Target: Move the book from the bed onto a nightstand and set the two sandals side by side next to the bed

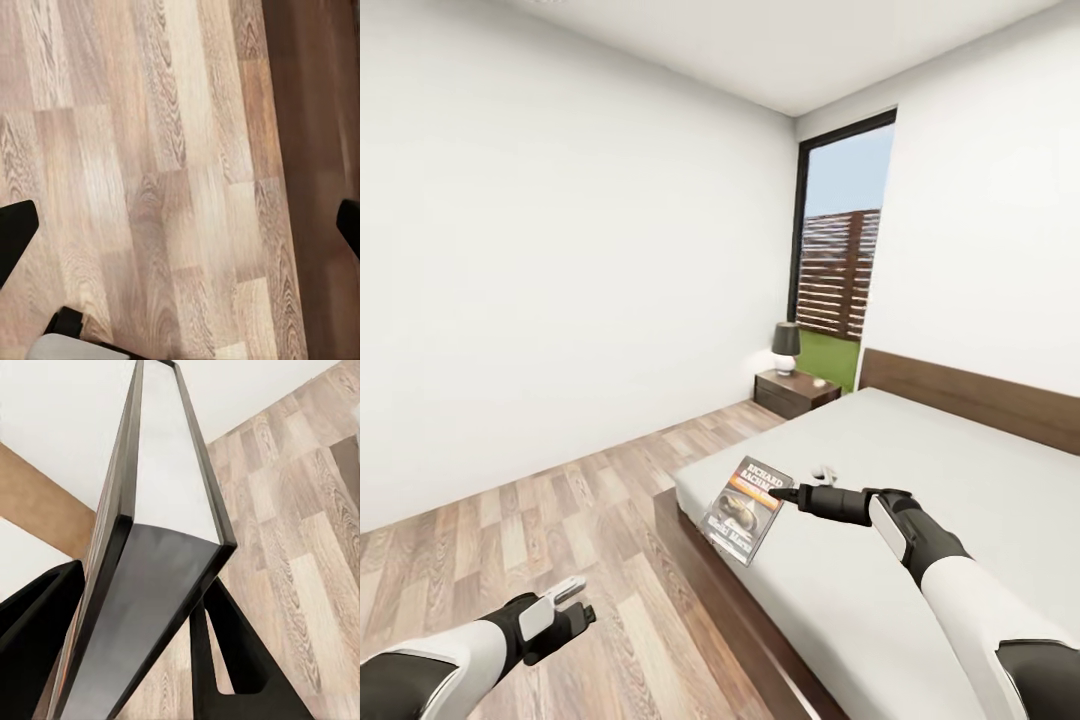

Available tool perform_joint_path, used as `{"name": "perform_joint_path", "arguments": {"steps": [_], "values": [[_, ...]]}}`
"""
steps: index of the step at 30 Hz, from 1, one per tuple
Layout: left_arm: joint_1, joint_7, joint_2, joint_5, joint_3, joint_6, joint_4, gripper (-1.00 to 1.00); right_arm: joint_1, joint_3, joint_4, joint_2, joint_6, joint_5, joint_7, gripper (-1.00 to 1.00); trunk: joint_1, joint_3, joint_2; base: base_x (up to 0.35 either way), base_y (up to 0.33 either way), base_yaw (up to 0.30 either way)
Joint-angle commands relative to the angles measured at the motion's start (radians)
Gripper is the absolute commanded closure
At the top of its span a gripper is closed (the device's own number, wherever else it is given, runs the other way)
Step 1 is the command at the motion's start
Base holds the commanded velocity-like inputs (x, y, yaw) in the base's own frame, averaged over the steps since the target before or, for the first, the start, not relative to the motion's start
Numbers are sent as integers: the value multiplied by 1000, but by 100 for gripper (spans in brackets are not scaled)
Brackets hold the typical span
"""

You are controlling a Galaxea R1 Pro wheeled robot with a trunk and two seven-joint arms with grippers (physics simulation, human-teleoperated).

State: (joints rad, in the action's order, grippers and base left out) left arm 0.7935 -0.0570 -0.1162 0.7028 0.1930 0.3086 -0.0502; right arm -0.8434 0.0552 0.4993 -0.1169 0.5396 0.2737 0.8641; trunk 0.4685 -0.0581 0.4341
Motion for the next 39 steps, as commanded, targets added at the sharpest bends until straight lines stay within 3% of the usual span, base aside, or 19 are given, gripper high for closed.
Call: {"name": "perform_joint_path", "arguments": {"steps": [1, 19, 28, 33, 39], "values": [[0, -2, 2, 11, 8, 3, 0, -100, 0, 5, 0, -1, 8, 13, -2, 100, 1, 0, 1, 120, 332, 285], [1, -3, 24, 11, 8, 1, 0, -100, 0, 5, -24, -1, 8, 13, -3, 100, 1, 0, 1, 120, 305, 298], [0, -3, 39, 12, 8, 1, 0, -100, 0, 5, -27, -1, 8, 13, -4, 100, 1, 0, 1, 34, 46, 247], [1, -3, 40, 12, 8, 1, 0, -100, 0, 5, -27, -1, 8, 13, -4, 100, -19, -15, -34, 2, 3, 39], [1, -3, 41, 12, 8, 1, 1, -100, 0, 5, -27, -1, 8, 13, -4, 100, -19, -15, -34, 1, 1, 10]]}}
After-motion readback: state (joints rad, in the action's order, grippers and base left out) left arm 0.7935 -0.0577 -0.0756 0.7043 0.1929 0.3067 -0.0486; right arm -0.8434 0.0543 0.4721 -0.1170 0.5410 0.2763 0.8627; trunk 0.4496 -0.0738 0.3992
